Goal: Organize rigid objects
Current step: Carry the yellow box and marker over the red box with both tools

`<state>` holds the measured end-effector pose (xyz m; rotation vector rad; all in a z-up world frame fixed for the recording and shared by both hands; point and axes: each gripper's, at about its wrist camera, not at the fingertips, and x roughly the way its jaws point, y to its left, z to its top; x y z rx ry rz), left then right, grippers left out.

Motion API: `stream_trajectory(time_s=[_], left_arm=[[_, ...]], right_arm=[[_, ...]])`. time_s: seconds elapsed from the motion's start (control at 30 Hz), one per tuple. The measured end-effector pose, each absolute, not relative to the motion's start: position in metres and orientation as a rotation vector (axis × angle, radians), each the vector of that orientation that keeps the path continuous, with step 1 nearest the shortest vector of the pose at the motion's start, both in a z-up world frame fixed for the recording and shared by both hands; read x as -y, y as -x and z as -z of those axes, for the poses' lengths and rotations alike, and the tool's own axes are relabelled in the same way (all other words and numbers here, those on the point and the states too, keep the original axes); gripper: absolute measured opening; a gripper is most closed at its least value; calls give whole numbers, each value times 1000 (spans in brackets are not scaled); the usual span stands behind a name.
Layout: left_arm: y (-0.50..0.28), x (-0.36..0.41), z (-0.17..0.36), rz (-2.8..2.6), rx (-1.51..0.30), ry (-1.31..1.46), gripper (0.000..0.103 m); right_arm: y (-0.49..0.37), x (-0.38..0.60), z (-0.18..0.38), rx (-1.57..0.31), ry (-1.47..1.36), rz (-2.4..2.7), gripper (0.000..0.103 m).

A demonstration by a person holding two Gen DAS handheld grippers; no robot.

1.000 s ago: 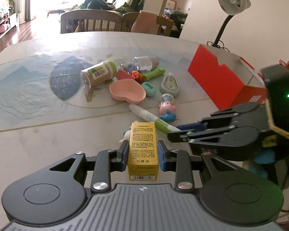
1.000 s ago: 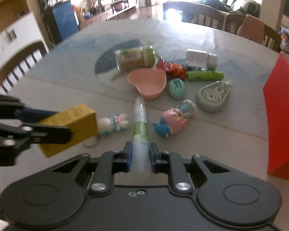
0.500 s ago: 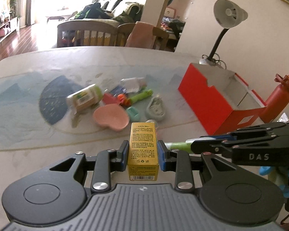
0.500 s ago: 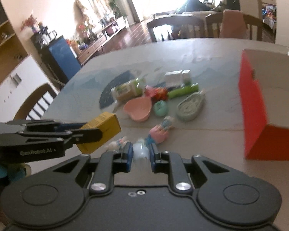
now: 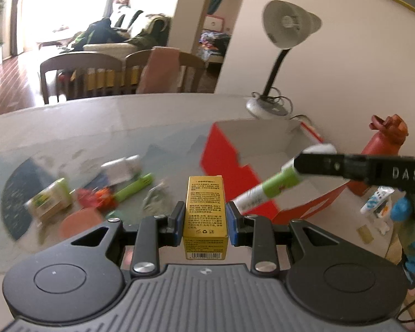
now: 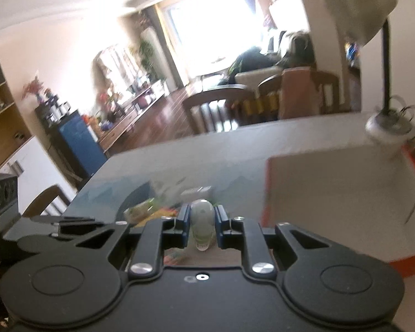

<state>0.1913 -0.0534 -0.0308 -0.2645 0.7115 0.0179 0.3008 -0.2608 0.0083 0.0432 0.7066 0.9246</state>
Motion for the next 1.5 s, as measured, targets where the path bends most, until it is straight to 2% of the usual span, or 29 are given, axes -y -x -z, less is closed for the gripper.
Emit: stream_trajectory(time_s=[0.3, 0.9, 1.27, 1.5], left_arm=[[-263, 108, 24, 56, -737, 215, 30], [-400, 179, 74, 60, -925, 80, 30], [-445, 198, 106, 44, -1024, 46, 30], [-456, 200, 117, 50, -1074, 58, 30]], right_arm=[[-363, 303, 4, -678, -29, -781, 17], [-450, 336, 61, -709, 69, -628, 17], [-459, 340, 81, -706, 130, -627, 17], [-440, 347, 90, -786, 178, -671, 17]])
